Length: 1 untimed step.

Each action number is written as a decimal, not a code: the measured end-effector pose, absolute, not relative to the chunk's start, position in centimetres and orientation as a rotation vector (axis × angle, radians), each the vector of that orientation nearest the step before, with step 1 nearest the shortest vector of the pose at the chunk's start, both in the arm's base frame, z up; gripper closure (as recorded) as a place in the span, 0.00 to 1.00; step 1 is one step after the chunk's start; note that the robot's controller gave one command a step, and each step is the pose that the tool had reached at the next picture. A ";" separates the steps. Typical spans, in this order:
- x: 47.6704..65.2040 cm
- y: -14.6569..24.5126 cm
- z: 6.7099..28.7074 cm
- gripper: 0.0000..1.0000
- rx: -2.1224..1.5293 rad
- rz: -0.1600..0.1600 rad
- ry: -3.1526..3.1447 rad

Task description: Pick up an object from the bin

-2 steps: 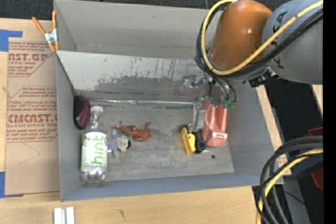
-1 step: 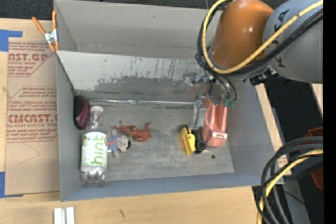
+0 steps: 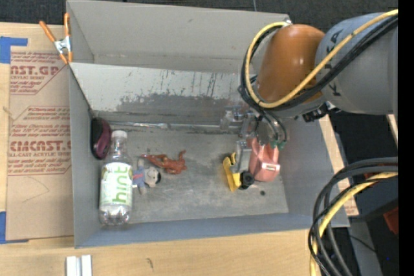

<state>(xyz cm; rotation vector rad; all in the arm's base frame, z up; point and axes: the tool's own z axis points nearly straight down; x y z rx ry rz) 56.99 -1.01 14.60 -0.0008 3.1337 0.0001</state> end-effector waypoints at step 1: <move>56.1 -4.0 12.7 0.00 -0.197 0.002 3.140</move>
Offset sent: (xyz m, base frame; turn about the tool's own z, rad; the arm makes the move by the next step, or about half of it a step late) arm -0.0401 -0.0504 -0.0760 -0.1247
